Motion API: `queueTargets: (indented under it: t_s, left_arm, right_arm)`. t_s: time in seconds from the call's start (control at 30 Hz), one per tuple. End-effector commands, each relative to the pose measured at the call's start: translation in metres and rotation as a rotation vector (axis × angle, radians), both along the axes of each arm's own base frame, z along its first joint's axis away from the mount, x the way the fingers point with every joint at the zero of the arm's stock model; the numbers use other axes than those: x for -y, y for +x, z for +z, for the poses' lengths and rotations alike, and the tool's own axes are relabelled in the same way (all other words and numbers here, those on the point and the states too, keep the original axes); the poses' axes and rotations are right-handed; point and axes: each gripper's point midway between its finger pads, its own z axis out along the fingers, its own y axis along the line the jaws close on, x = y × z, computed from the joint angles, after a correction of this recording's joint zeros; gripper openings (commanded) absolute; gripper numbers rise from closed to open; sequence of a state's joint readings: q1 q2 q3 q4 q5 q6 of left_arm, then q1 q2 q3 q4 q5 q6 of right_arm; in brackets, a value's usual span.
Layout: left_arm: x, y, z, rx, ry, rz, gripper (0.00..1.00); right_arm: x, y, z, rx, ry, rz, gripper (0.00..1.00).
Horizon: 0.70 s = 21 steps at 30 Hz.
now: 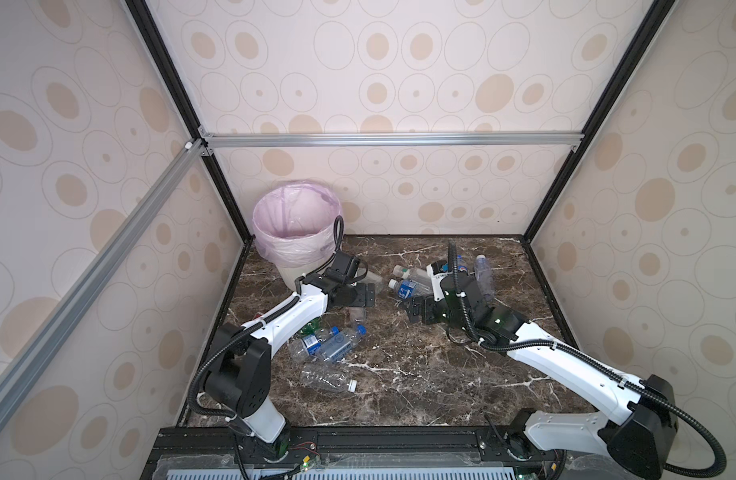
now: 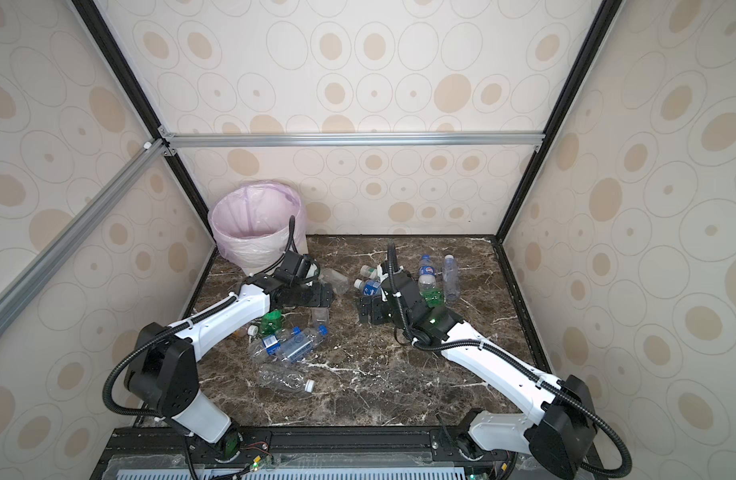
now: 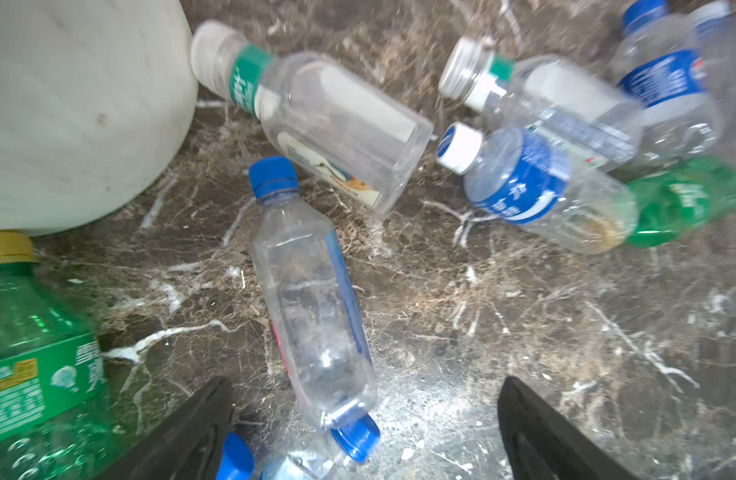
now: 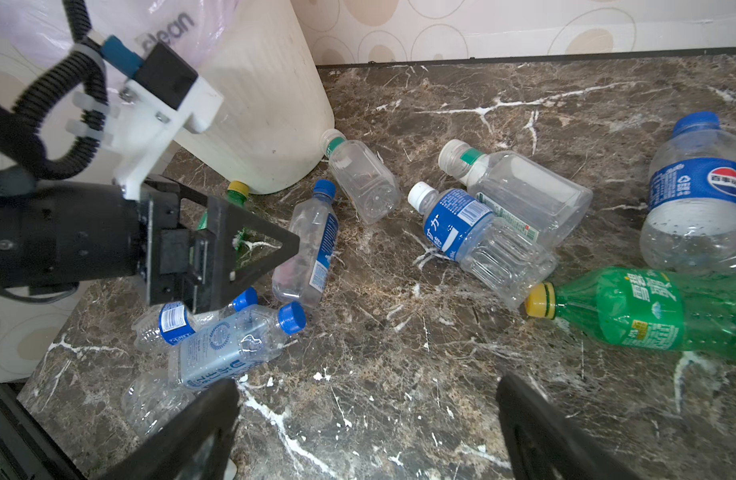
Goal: Throw the plastic bottles in the bin
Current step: 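Lower the left gripper back to the bottle pile while the right gripper withdraws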
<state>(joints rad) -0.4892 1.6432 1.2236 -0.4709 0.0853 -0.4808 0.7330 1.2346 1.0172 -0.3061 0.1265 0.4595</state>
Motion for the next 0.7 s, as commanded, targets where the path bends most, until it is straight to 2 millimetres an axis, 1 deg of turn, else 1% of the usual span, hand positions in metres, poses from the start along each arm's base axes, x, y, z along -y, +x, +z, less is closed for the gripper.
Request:
queueTargets:
  t_s: [0.0, 0.17, 0.43, 0.67]
  left_arm:
    - [0.003, 0.003, -0.015, -0.008, 0.019, -0.007, 0.99]
    - [0.007, 0.011, -0.045, -0.055, 0.054, -0.022, 0.99]
    - [0.018, 0.021, -0.069, -0.082, 0.076, -0.046, 0.99]
    - [0.043, 0.021, -0.067, -0.063, 0.055, -0.095, 0.99]
  right_arm:
    - [0.004, -0.001, 0.0, -0.007, 0.026, -0.015, 1.0]
    - [0.013, -0.001, -0.003, -0.015, 0.036, -0.045, 1.0]
    - [0.021, -0.002, -0.007, -0.026, 0.042, -0.066, 1.0]
    - [0.026, 0.001, -0.01, -0.037, 0.054, -0.088, 1.0]
